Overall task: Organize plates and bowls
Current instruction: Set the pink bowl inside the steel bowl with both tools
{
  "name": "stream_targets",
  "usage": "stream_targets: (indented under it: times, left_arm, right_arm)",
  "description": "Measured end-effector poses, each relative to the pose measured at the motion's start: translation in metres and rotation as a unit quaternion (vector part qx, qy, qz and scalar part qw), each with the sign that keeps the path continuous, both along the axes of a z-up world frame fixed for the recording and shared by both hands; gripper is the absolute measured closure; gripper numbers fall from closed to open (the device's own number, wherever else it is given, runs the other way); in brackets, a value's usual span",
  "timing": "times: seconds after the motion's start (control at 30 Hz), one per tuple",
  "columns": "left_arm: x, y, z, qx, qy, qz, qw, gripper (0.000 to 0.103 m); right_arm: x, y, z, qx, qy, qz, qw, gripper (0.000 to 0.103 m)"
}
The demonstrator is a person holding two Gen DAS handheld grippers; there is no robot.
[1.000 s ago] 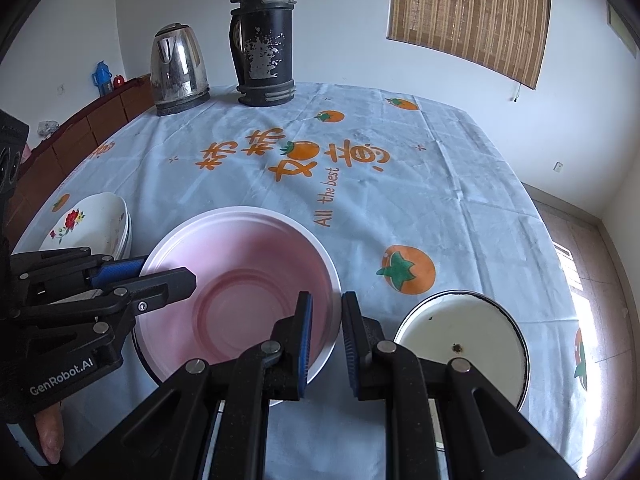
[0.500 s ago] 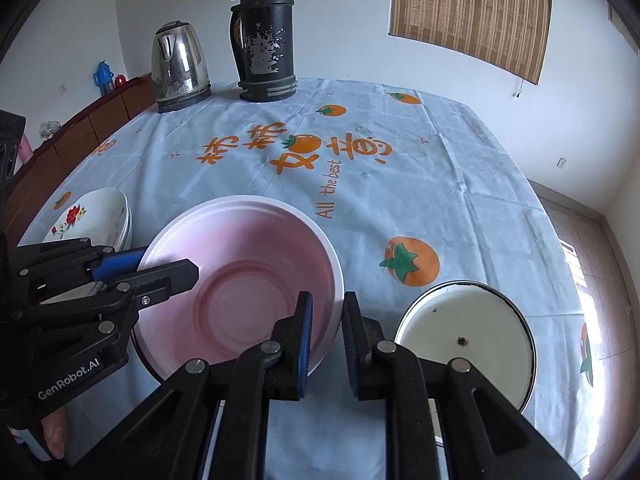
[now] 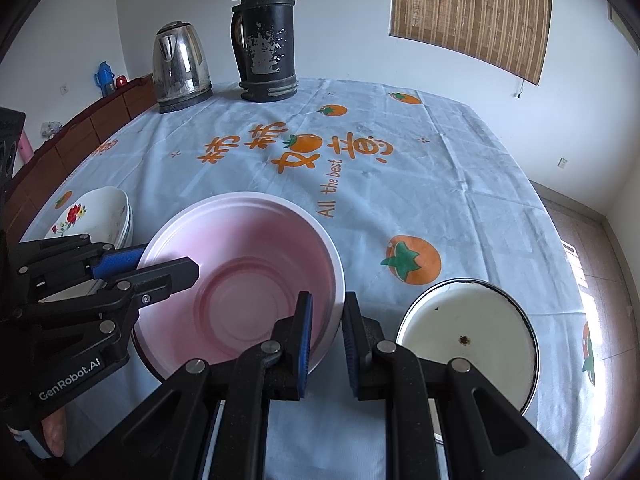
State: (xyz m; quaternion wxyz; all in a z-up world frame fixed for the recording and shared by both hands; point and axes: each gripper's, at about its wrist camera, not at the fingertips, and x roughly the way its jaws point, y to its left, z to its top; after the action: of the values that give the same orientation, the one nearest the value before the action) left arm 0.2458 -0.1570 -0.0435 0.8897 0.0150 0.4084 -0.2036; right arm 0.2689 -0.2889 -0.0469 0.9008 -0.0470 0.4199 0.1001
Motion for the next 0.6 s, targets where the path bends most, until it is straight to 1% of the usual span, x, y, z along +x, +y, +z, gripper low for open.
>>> stream_targets:
  times: [0.2,0.27,0.4,0.5,0.57,0.6]
  left_arm:
    - [-0.0004,-0.0006,0.0002,0.002,-0.001,0.0,1.0,0.086]
    - [-0.0005,-0.0006,0.0001,-0.001,0.0,-0.001,1.0,0.08]
    - [-0.0007,-0.0003,0.0007,-0.003,-0.001,-0.002,1.0,0.078]
    - [-0.0014,-0.0003,0.0025,-0.004,-0.005,-0.005,1.0,0.071]
    - [-0.0031,0.0,0.0053,-0.006,-0.012,-0.007,0.9999,0.061]
    - [-0.0038,0.0003,0.0066,-0.007,-0.015,-0.008,0.9998,0.059]
  right_arm:
    - [-0.0002,0.0005,-0.0002,-0.003,-0.001,0.001,1.0,0.085]
    - [-0.0001,0.0006,-0.0003,-0.003,-0.002,0.001,1.0,0.086]
    - [-0.0001,0.001,-0.0004,-0.005,-0.004,0.002,1.0,0.086]
    - [-0.0002,0.0008,-0.0003,-0.005,-0.004,0.002,1.0,0.086]
    - [-0.0004,0.0009,-0.0005,-0.005,-0.004,0.002,1.0,0.086]
    - [-0.0005,0.0009,-0.0005,-0.005,-0.004,0.002,1.0,0.086]
